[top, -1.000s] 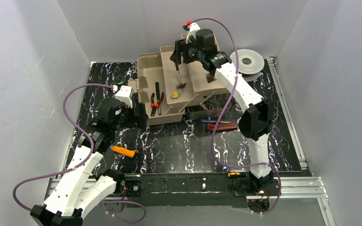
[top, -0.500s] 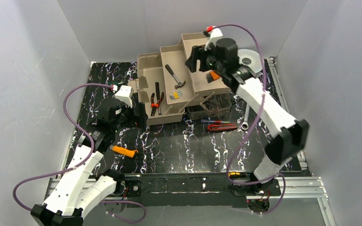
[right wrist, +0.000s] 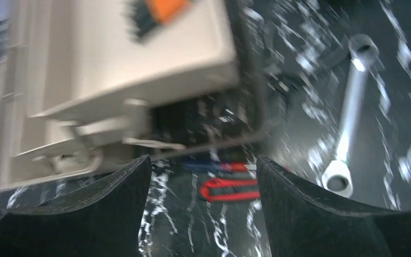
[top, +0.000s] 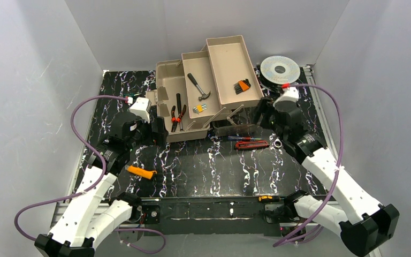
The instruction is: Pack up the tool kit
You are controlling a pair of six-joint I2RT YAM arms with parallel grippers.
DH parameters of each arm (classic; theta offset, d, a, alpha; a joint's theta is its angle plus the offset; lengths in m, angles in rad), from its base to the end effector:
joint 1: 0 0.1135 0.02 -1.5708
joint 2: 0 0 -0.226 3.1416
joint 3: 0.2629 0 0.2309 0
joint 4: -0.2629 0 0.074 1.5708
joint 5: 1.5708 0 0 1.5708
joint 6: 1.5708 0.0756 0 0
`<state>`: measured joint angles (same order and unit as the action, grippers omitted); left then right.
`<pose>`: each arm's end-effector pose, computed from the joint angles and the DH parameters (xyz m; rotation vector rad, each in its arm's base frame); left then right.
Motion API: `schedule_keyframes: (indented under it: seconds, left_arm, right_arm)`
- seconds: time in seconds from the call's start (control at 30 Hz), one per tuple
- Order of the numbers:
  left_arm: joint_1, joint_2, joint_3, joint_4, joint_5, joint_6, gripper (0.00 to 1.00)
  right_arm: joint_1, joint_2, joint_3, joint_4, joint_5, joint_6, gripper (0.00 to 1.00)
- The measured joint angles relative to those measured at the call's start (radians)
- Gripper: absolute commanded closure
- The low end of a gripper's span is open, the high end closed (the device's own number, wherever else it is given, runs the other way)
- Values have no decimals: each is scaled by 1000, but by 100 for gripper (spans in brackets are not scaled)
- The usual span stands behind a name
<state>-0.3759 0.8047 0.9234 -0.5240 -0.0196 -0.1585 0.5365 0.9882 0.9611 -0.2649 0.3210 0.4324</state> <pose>0.2006 -0.0776 0.3034 0.2032 1.9803 -0.3276 0.2354 0.1123 0.3142 0.1262 1.8599 0.3758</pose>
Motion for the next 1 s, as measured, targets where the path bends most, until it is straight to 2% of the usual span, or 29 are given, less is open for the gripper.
schedule_keyframes:
  seconds: [0.07, 0.2, 0.37, 0.47, 0.63, 0.87, 1.0]
  left_arm:
    - [0, 0, 0, 0, 4, -2, 0]
    - [0, 0, 0, 0, 21, -4, 1]
    - [0, -3, 0, 0, 41, -10, 0]
    - [0, -5, 0, 0, 54, -10, 0]
    - [0, -11, 0, 1, 64, -11, 0]
    - [0, -22, -1, 0, 66, -14, 0]
    - [0, -33, -1, 0, 66, -17, 1]
  right_arm:
    - [-25, -28, -60, -68, 64, 95, 22]
    - [-86, -59, -144, -270, 192, 412, 24]
    - [-135, -79, -260, -395, 187, 753, 32]
    - [-180, -68, -311, -393, 128, 843, 39]
    - [-262, 72, -304, -416, 0, 959, 40]
    - [-340, 263, -256, -364, -174, 994, 40]
    - [-375, 413, -161, -326, -258, 993, 40]
